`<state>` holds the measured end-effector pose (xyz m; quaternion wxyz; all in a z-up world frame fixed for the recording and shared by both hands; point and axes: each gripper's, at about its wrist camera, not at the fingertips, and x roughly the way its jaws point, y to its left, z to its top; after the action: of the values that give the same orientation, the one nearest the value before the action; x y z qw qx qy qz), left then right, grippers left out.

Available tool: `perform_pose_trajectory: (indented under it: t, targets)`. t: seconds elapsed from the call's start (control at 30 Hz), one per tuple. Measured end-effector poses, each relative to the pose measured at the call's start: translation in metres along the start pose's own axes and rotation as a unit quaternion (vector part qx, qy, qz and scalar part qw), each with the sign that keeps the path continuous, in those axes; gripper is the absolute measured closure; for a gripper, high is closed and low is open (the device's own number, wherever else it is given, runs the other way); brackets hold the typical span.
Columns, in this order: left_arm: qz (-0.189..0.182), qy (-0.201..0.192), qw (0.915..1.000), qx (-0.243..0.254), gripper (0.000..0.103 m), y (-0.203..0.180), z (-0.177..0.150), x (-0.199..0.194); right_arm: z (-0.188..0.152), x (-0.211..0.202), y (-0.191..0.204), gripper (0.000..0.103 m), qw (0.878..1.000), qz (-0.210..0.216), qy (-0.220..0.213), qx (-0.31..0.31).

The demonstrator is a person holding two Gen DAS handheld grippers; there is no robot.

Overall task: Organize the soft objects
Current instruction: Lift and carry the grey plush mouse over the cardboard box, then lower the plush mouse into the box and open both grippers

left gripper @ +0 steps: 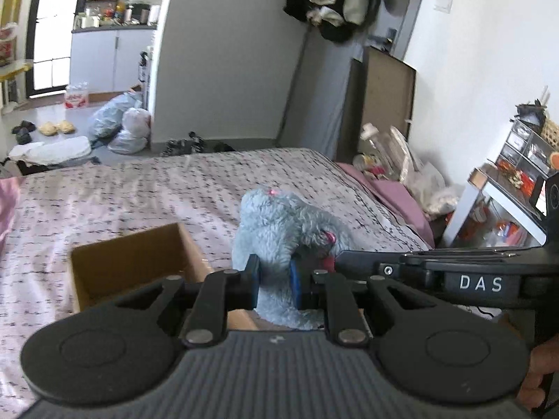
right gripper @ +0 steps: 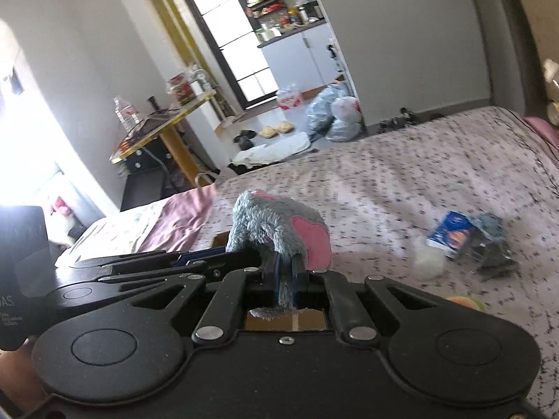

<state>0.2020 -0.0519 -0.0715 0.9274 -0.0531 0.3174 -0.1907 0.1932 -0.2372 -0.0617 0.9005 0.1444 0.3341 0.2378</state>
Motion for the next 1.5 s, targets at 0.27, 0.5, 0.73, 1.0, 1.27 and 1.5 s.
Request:
perform_pose_trajectory:
  t: [0.27, 0.5, 0.73, 1.0, 1.27, 1.5]
  targets:
    - [0.021, -0.019, 0.9993, -0.023, 0.086, 0.037, -0.009, -0.030, -0.004, 0.020, 0.041, 0.096, 0.999, 0.018, 0.005, -0.026]
    - [0.038, -0.022, 0.9981, -0.044, 0.086, 0.073, -0.020, -0.047, -0.014, 0.041, 0.072, 0.096, 0.999, 0.028, 0.017, -0.040]
    - [0.041, -0.010, 0.9971, -0.064, 0.086, 0.100, -0.026, -0.042, -0.021, 0.061, 0.088, 0.096, 0.998, 0.023, 0.041, -0.047]
    - [0.049, 0.030, 0.9961, -0.067, 0.086, 0.108, -0.040, -0.011, -0.030, 0.085, 0.082, 0.096, 0.996, -0.007, 0.076, -0.039]
    - [0.058, 0.074, 0.9927, -0.075, 0.086, 0.107, -0.046, 0.004, -0.035, 0.095, 0.073, 0.096, 0.993, -0.013, 0.116, -0.019]
    - [0.085, 0.115, 0.9877, -0.063, 0.082, 0.100, -0.050, 0.010, -0.034, 0.096, 0.076, 0.096, 0.991, -0.007, 0.132, -0.017]
